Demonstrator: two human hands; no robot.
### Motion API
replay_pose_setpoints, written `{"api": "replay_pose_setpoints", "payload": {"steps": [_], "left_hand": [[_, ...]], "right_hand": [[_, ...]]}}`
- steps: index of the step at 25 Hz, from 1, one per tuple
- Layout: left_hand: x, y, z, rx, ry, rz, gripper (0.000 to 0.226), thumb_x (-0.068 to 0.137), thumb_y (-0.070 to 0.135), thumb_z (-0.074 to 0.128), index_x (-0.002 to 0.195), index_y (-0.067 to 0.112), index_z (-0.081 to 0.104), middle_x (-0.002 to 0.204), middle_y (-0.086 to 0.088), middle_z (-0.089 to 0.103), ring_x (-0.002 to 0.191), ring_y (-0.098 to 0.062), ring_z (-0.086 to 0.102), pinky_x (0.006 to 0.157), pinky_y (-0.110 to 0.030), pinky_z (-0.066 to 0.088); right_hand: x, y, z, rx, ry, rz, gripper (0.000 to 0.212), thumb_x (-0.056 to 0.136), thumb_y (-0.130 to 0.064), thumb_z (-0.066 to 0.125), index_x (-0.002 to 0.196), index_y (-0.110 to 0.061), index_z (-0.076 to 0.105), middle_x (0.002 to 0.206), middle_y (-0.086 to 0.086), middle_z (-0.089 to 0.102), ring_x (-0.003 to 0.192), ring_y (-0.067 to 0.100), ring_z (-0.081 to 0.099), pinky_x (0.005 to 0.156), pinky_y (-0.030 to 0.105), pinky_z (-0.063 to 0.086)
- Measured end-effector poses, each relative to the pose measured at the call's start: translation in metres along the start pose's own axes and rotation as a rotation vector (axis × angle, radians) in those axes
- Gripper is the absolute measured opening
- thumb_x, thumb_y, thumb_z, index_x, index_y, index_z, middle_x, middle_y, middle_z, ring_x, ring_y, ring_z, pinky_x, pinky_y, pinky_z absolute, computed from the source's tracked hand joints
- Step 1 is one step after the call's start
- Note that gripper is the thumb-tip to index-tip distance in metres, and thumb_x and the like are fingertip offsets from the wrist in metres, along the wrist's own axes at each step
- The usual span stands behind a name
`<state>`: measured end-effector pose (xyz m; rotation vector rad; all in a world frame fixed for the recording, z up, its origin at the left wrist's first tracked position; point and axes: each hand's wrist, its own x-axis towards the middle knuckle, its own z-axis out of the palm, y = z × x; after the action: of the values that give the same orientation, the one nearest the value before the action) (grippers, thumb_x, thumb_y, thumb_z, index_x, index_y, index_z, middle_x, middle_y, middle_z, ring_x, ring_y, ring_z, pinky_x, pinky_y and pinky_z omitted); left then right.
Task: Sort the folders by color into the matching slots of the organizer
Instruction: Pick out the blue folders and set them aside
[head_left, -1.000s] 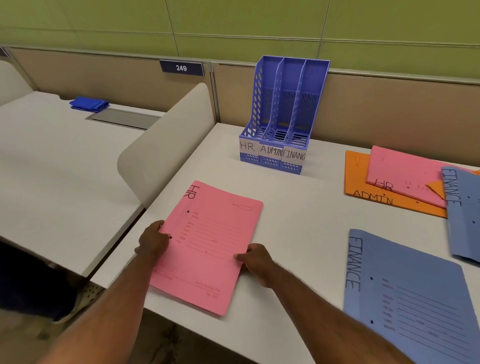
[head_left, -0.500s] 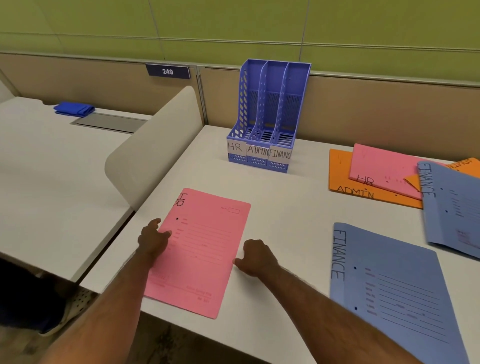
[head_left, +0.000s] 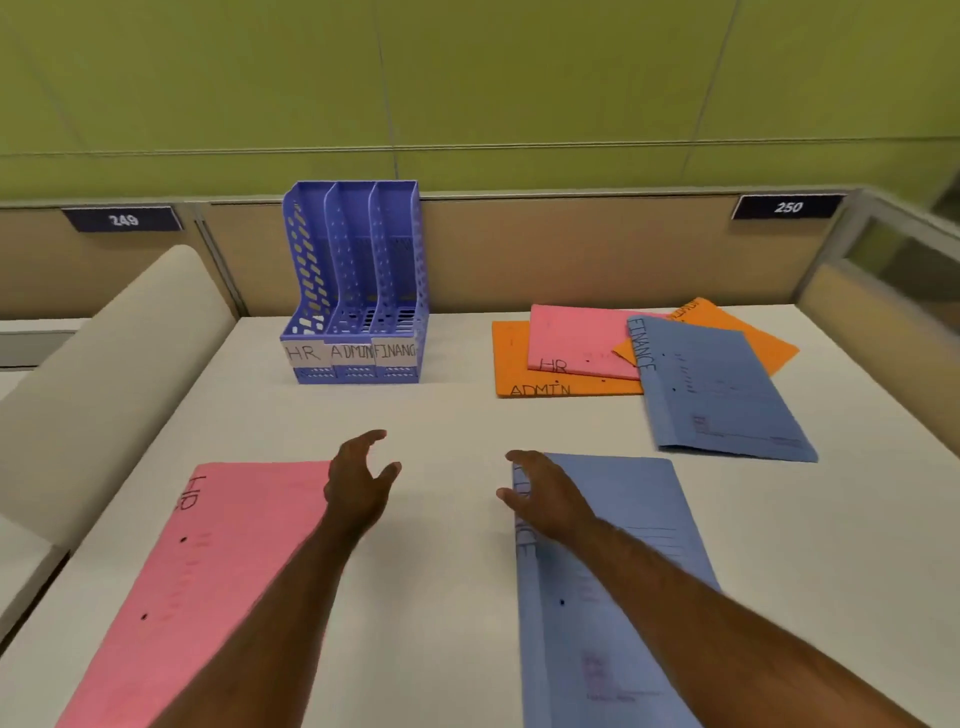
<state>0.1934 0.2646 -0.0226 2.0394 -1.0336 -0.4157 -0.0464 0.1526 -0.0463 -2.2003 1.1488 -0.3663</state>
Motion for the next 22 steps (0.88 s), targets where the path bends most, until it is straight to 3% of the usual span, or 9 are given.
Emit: {"api": "replay_pose_setpoints", "payload": {"steps": [3, 6, 11, 22], "left_hand": [[0.012, 0.046, 0.052, -0.003, -0.107, 0.074, 0.049, 0.084, 0.017, 0.072, 0.13, 0.019, 0.054, 0.138, -0.008, 0.052, 0.127, -0.029, 0.047, 0.106, -0.049, 0.039], [0.023, 0.091, 0.104, -0.008, -0.178, 0.128, 0.051, 0.085, 0.018, 0.071, 0.133, 0.018, 0.052, 0.142, -0.008, 0.049, 0.13, -0.029, 0.045, 0.107, -0.049, 0.039], [0.038, 0.159, 0.19, -0.028, -0.268, 0.165, 0.053, 0.087, 0.019, 0.069, 0.136, 0.015, 0.049, 0.144, -0.01, 0.047, 0.132, -0.029, 0.043, 0.108, -0.052, 0.038], [0.055, 0.238, 0.329, -0.029, -0.406, 0.105, 0.057, 0.088, 0.018, 0.068, 0.139, 0.012, 0.045, 0.145, -0.009, 0.042, 0.134, -0.025, 0.04, 0.111, -0.046, 0.036]], "right_hand": [[0.0, 0.056, -0.053, 0.068, 0.073, 0.089, 0.064, 0.09, -0.031, 0.063, 0.145, -0.015, 0.035, 0.153, 0.004, 0.035, 0.139, 0.019, 0.035, 0.112, 0.025, 0.027], [0.001, 0.111, -0.098, 0.06, 0.163, 0.14, 0.063, 0.089, -0.03, 0.065, 0.143, -0.014, 0.039, 0.152, 0.004, 0.037, 0.138, 0.019, 0.037, 0.107, 0.02, 0.027], [0.007, 0.199, -0.164, 0.09, 0.297, 0.251, 0.062, 0.085, -0.022, 0.071, 0.138, -0.008, 0.044, 0.145, 0.008, 0.043, 0.132, 0.025, 0.043, 0.109, 0.035, 0.038], [0.022, 0.34, -0.244, 0.077, 0.363, 0.364, 0.067, 0.085, -0.02, 0.07, 0.141, -0.003, 0.04, 0.146, 0.014, 0.043, 0.133, 0.031, 0.043, 0.109, 0.042, 0.038]]}}
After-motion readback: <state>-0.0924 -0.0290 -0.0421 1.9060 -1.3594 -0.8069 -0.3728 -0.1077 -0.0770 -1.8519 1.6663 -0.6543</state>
